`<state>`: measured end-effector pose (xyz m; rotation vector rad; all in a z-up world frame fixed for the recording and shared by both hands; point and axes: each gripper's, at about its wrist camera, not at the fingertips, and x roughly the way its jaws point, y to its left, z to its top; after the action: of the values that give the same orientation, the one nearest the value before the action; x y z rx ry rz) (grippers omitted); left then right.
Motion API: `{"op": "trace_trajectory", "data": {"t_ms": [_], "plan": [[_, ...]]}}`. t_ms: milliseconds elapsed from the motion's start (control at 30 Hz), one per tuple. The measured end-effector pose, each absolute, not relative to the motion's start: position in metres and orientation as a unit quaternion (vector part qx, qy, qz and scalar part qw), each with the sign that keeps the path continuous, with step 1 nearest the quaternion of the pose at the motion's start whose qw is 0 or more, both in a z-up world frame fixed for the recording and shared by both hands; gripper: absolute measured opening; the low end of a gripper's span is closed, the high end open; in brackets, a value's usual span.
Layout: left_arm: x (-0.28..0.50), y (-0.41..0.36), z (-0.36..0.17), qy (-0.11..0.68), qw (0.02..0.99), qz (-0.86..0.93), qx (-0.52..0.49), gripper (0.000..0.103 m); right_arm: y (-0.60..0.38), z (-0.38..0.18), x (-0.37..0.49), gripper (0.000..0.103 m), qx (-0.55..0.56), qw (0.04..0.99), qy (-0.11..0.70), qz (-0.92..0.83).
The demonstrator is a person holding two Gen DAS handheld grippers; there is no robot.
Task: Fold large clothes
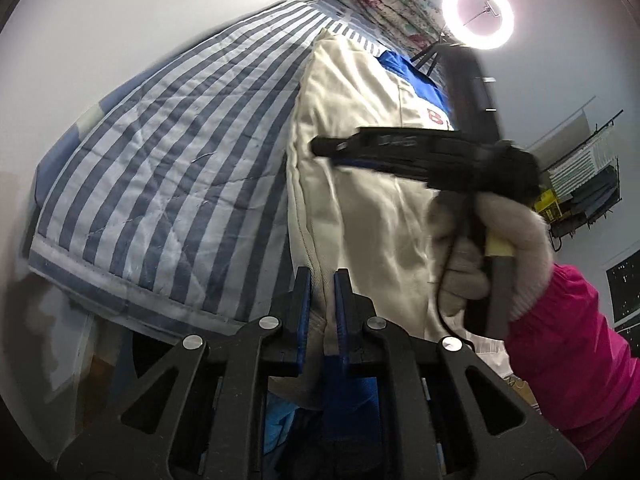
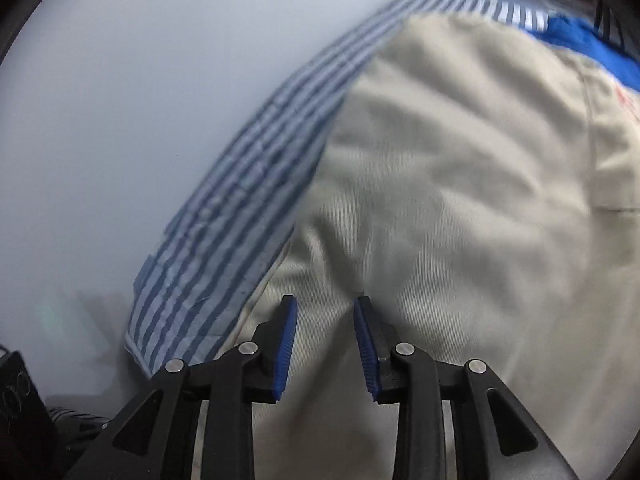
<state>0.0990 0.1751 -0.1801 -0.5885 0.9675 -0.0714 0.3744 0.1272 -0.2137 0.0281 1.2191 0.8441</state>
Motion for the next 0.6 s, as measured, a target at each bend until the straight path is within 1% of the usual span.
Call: {"op": "trace_trajectory", "data": {"t_ms": [67, 100, 167, 200, 233, 367, 467, 500, 533, 567, 600], "plan": [[0.1, 0.173, -0.178, 0.455, 0.845, -0.038, -0.278, 0.009, 0.127, -0.206, 0.379, 0.033, 0.013, 0.734, 0.561, 0.384], [0.1, 0.171, -0.176, 0.453, 0.847, -0.041, -0.276, 0.009, 0.125, -0.199, 0.38, 0.037, 0.014, 0.736, 0.559, 0.382], [0.099, 0.167, -0.172, 0.449, 0.851, -0.046, -0.268, 0.009, 0.122, -0.188, 0.383, 0.048, 0.013, 0.739, 0.555, 0.381], [0.1, 0.163, -0.169, 0.446, 0.854, -0.05, -0.264, 0.009, 0.123, -0.183, 0.383, 0.062, 0.011, 0.742, 0.553, 0.379], [0.102, 0.159, -0.166, 0.444, 0.856, -0.054, -0.259, 0.009, 0.125, -0.179, 0.384, 0.067, 0.007, 0.744, 0.552, 0.377], [0.106, 0.144, -0.157, 0.439, 0.865, -0.064, -0.236, 0.008, 0.147, -0.175, 0.384, 0.067, -0.04, 0.742, 0.56, 0.366], [0.111, 0.135, -0.153, 0.437, 0.867, -0.071, -0.228, 0.008, 0.165, -0.183, 0.382, 0.065, -0.094, 0.746, 0.564, 0.34], [0.113, 0.132, -0.152, 0.437, 0.868, -0.071, -0.224, 0.008, 0.168, -0.186, 0.382, 0.055, -0.1, 0.746, 0.568, 0.334], [0.115, 0.129, -0.151, 0.437, 0.87, -0.071, -0.218, 0.008, 0.173, -0.192, 0.383, 0.037, -0.106, 0.744, 0.575, 0.324], [0.116, 0.126, -0.15, 0.437, 0.871, -0.07, -0.212, 0.008, 0.174, -0.196, 0.384, 0.031, -0.104, 0.743, 0.58, 0.316], [0.118, 0.123, -0.15, 0.438, 0.872, -0.069, -0.206, 0.008, 0.17, -0.197, 0.386, 0.023, -0.095, 0.745, 0.58, 0.316]]}}
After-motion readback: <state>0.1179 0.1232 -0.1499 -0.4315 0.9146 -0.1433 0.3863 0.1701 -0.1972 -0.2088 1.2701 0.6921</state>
